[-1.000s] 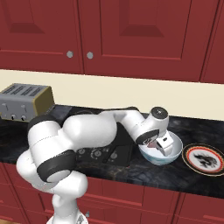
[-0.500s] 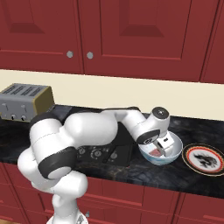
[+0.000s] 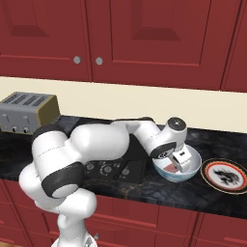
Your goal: Place one of the steaks on the plate and the other in the bowl. Then place the bowl in the fridge.
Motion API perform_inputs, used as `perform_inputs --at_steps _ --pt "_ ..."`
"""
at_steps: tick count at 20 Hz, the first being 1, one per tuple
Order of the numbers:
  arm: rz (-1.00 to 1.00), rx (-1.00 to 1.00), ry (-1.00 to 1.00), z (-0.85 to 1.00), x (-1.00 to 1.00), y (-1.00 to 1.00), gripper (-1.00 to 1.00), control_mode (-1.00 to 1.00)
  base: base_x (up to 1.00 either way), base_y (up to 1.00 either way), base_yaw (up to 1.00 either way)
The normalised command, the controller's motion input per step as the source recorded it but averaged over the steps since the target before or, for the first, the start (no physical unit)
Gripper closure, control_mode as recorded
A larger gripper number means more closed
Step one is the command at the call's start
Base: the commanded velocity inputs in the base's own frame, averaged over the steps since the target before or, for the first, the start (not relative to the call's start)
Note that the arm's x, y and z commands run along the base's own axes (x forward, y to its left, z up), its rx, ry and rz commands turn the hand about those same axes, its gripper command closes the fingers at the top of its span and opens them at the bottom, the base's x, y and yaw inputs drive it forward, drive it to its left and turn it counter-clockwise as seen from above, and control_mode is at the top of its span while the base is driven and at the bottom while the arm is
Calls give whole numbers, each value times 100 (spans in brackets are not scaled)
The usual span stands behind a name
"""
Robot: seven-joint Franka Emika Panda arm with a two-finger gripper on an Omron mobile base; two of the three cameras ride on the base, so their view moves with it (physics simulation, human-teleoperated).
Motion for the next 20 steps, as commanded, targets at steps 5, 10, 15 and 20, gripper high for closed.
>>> perform_inputs --at_steps 5,10,15,20 --pt "-14 0 1 0 0 70 -100 -100 0 0 0" --pt "-13 0 1 8 0 59 -100 -100 0 0 0" --pt "-12 0 7 8 0 55 -100 -100 0 0 0" --pt "-7 0 11 0 0 72 -100 -100 0 0 0"
